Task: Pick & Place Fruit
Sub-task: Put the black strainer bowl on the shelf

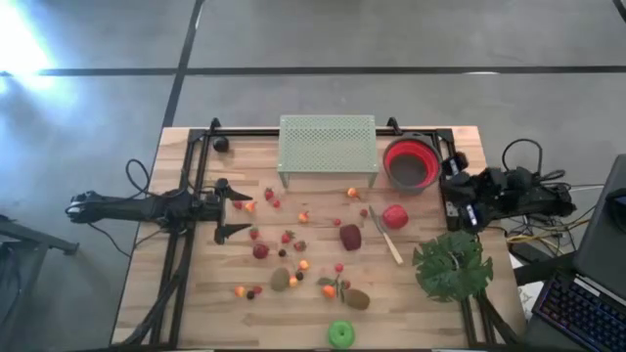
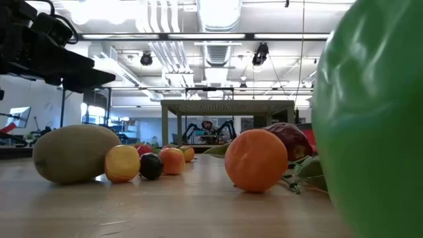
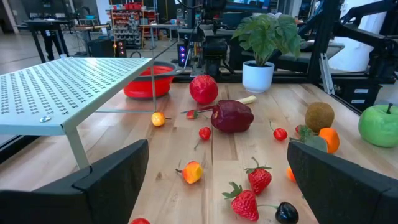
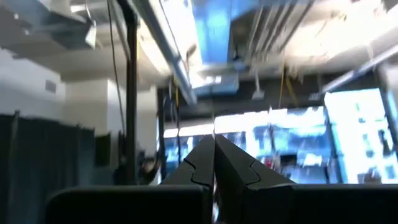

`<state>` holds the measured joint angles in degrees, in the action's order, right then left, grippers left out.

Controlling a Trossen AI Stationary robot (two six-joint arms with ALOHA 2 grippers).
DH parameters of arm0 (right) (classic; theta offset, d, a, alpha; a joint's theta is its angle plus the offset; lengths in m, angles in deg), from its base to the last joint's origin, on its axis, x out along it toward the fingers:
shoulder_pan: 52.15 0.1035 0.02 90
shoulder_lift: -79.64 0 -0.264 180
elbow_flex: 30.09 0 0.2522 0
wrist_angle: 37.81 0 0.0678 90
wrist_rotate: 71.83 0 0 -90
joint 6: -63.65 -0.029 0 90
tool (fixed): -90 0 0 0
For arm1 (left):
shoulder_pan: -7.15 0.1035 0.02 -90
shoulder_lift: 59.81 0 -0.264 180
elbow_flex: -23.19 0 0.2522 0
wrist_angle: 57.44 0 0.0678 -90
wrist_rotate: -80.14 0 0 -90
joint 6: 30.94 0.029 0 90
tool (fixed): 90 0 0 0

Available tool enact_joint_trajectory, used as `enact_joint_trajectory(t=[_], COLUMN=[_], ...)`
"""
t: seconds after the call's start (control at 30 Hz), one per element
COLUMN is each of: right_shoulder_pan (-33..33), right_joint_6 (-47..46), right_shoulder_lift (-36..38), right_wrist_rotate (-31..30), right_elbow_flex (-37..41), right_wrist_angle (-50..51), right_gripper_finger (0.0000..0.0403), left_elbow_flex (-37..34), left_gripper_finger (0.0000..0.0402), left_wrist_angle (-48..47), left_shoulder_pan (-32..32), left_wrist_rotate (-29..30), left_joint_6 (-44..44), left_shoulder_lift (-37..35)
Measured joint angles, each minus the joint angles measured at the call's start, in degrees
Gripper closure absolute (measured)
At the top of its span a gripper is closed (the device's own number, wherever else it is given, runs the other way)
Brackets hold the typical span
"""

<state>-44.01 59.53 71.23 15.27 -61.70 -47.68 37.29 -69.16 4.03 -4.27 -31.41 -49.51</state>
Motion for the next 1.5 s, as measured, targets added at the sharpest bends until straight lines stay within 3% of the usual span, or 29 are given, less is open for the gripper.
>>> enact_joint_trajectory(t=[0.17,0.33,0.43,0.63,0.93,1.23,1.5], right_shoulder_pan=[0.0,0.0,0.0,-0.1,-0.28,-0.33,-1.35], right_joint_6=[4.03,8.09,9.38,10.43,14.78,11.36,9.44], right_shoulder_lift=[-4.7,-9.39,-13.38,-21.04,-29.82,-36.77,-38.31], right_wrist_rotate=[-1.12,-8.72,-12.2,-25.04,-25.39,-25.22,-21.87], right_elbow_flex=[-2.26,-6.99,-7.77,-9.87,-15.63,-22.97,-23.86], right_wrist_angle=[-0.29,9.91,10.26,9.76,10.85,31.63,35.23], right_gripper_finger=[0.0394,0.0394,0.0394,0.0394,0.0394,0.0394,0.0394], left_elbow_flex=[-0.01,-0.01,-0.01,-0.01,-0.01,0.0,0.01], left_gripper_finger=[0.0014,0.0014,0.0014,0.0014,0.0014,0.0014,0.0014], left_wrist_angle=[0.0,0.0,0.0,0.0,-0.02,-0.04,-0.07], left_shoulder_pan=[0.02,0.02,0.02,0.02,0.0,0.0,0.0], left_wrist_rotate=[0.0,0.0,0.0,0.0,0.0,0.0,0.0], left_joint_6=[0.0,0.0,-0.01,0.0,0.0,0.0,0.0], left_shoulder_lift=[0.0,0.0,0.0,0.01,0.02,0.01,0.0])
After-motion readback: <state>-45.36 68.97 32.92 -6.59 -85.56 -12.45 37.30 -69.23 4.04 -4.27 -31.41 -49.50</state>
